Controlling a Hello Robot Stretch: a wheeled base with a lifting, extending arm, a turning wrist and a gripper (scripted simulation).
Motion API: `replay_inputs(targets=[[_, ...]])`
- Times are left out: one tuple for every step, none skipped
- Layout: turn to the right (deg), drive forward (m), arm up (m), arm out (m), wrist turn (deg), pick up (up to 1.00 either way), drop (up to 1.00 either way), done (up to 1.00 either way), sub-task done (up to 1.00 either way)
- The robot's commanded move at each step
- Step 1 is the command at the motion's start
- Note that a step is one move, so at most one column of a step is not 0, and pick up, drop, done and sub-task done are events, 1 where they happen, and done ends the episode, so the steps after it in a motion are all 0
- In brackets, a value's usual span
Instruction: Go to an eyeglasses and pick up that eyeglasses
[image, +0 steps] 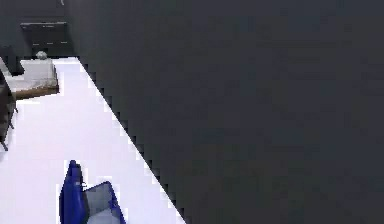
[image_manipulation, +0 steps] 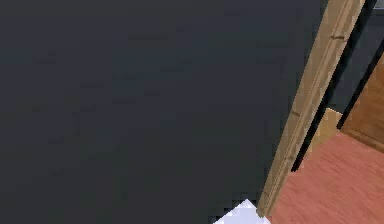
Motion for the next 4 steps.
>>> replay_inputs(targets=[[0.0,0.05,0.0,0.0,0.0,0.0,0.0,0.0,0.0],[-45.0,0.0,0.0,0.0,0.0,0.0,0.0,0.0,0.0],[-39.0,0.0,0.0,0.0,0.0,0.0,0.0,0.0,0.0],[0.0,0.7,0.0,0.0,0.0,0.0,0.0,0.0,0.0]])
